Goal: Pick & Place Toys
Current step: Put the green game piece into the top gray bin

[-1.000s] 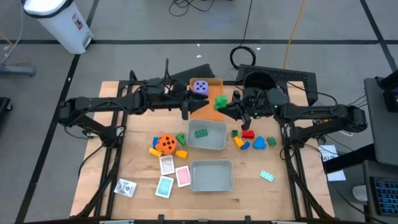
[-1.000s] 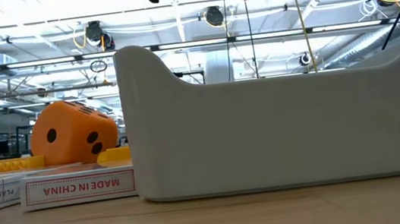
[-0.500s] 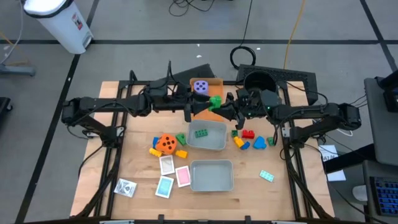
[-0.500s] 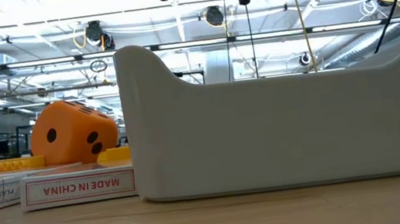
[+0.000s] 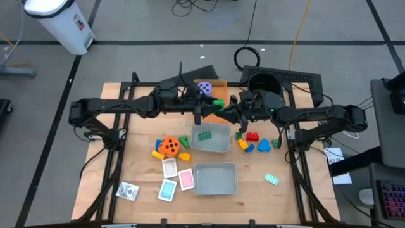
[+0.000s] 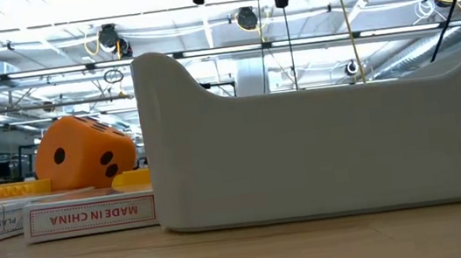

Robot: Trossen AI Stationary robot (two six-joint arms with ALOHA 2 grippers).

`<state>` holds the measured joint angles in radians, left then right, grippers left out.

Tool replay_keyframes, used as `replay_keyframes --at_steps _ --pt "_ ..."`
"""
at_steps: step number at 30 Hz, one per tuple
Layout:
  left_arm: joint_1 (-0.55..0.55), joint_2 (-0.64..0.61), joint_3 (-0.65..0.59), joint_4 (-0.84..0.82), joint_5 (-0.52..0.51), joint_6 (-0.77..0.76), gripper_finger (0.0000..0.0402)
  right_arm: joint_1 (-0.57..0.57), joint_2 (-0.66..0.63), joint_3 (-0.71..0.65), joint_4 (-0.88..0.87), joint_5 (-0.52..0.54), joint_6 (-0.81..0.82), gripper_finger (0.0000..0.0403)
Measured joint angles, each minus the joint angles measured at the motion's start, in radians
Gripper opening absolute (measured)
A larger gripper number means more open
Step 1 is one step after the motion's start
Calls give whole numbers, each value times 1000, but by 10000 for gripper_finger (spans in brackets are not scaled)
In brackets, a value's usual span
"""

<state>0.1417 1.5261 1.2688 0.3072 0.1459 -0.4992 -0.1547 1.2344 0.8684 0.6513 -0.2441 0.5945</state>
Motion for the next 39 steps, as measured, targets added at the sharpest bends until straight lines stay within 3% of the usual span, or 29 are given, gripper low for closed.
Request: replay_keyframes --at_steps 12,19,26,31,39 --pt "7 21 32 -67 6 -7 195 0 3 0 -26 3 1 11" --pt "8 19 33 -101 3 -10 137 0 3 -1 -36 4 8 11" --pt "7 19 33 -101 2 -2 138 0 3 -1 -42 4 8 14" --pt "7 19 33 -101 3 5 156 0 3 -1 -41 3 12 37" --pt "7 19 33 -103 15 7 133 -7 2 -1 -40 -42 26 99"
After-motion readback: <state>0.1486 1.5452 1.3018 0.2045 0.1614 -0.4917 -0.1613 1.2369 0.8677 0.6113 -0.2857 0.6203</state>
